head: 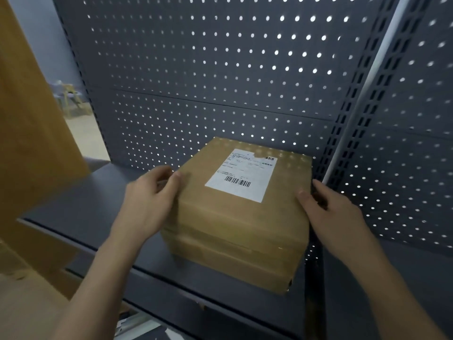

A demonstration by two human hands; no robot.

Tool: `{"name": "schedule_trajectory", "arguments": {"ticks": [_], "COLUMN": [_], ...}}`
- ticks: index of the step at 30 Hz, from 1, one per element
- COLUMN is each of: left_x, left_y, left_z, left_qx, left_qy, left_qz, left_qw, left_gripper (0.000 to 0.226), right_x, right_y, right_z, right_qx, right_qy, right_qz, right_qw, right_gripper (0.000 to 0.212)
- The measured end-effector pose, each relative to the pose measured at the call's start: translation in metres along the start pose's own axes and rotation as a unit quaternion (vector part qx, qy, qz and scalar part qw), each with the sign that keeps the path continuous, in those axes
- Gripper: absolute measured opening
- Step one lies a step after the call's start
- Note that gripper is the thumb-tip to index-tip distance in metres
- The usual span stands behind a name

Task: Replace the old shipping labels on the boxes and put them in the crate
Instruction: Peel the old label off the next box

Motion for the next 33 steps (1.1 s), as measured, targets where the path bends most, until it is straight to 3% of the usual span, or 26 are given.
{"name": "schedule_trajectory", "arguments": {"ticks": [3,6,9,11,18,21,23,28,31,33], "left_x": [-0.011,-0.014,-0.014,-0.017,-0.030,-0.038,-0.045,-0.070,-0.089,-0.103], "left_y": [0.009,0.012,0.011,0.008,-0.005,-0.013,-0.022,-0.051,-0.073,-0.086], "left_z": [0.010,0.018,0.015,0.010,-0.002,-0.011,-0.018,-0.055,-0.075,-0.087], "left_qx": [0.016,0.022,0.020,0.011,-0.003,-0.006,-0.010,-0.037,-0.040,-0.037], "left_qy": [-0.031,-0.053,-0.076,-0.080,-0.111,-0.137,-0.142,-0.147,-0.144,-0.147], "left_qz": [0.039,0.050,0.048,0.051,0.070,0.067,0.060,0.064,0.054,0.050], "left_qw": [0.999,0.997,0.996,0.995,0.991,0.988,0.988,0.986,0.987,0.987], "left_gripper": [0.016,0.044,0.006,0.017,0.018,0.007,0.021,0.012,0.026,0.023], "right_x": [-0.008,-0.014,-0.015,-0.015,0.008,0.025,0.038,0.075,0.098,0.113], "right_y": [0.005,0.005,0.001,-0.002,-0.020,-0.028,-0.034,-0.053,-0.063,-0.068], "right_z": [0.000,0.001,0.005,0.005,-0.001,-0.007,-0.015,-0.046,-0.074,-0.095], "right_qx": [-0.011,-0.020,-0.027,-0.031,-0.028,-0.018,-0.012,0.001,0.000,-0.004], "right_qy": [0.020,0.067,0.096,0.107,0.140,0.150,0.154,0.180,0.192,0.200], "right_qz": [0.014,0.016,0.003,-0.007,-0.042,-0.059,-0.069,-0.092,-0.091,-0.087], "right_qw": [1.000,0.997,0.995,0.994,0.989,0.987,0.986,0.979,0.977,0.976], "right_gripper": [0.015,0.018,0.022,0.022,0.025,0.028,0.028,0.031,0.032,0.034]}}
Point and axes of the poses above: each hand's wrist, its own y-axis towards the middle knuckle, its own x-axis out of the back of the hand, z = x × y, the point moved 8 cm from there along y, towards the middle knuckle, and after that the axes turned 10 degrees about -y, right-handed, at the moved point
